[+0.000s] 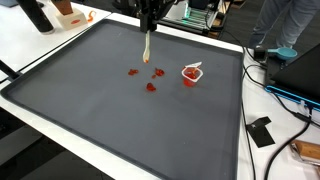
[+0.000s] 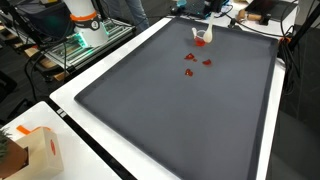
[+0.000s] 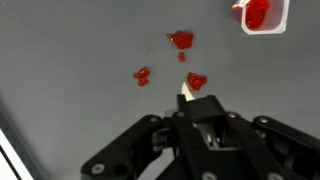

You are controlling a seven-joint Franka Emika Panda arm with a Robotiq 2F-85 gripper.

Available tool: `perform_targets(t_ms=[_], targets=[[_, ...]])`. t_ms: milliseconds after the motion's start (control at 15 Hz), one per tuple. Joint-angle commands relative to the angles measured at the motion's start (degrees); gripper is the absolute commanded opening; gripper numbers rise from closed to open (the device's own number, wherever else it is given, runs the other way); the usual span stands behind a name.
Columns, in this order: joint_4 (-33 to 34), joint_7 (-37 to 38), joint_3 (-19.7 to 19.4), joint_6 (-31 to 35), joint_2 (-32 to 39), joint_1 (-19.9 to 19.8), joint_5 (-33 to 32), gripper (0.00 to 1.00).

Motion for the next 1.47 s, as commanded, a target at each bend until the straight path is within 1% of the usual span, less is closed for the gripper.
perform_targets(t_ms=[0,200,400,467,533,733,933,1067,1200,1400], targets=[[-0.7,-0.3,-0.3,0.3,-0.6,0.1,0.2,0.24],[-2.2,-0.3,-0.2,0.7,-1.7,-0.1,0.1,0.24],[-2.3,-0.3,-0.2,0.7,-1.7,-0.1,0.1,0.24],[-1.9,-2.3,-0.2,0.6,-1.0,-1.3,3.0,0.06],[-2.0,-4.6,-0.2,1.8,-0.5,-2.4,5.4,0.06],[-2.1,-13.9,0.0,3.3,0.8,-5.9,15.9,0.06],[-2.2,-23.1,0.1,3.7,2.3,-9.2,24.0,0.06],[-2.3,-28.6,0.3,3.9,3.2,-10.9,28.4,0.06],[-2.5,-32.7,0.3,4.1,4.1,-12.2,32.2,0.06],[-3.0,-35.6,0.3,4.2,5.3,-13.5,36.6,0.06]])
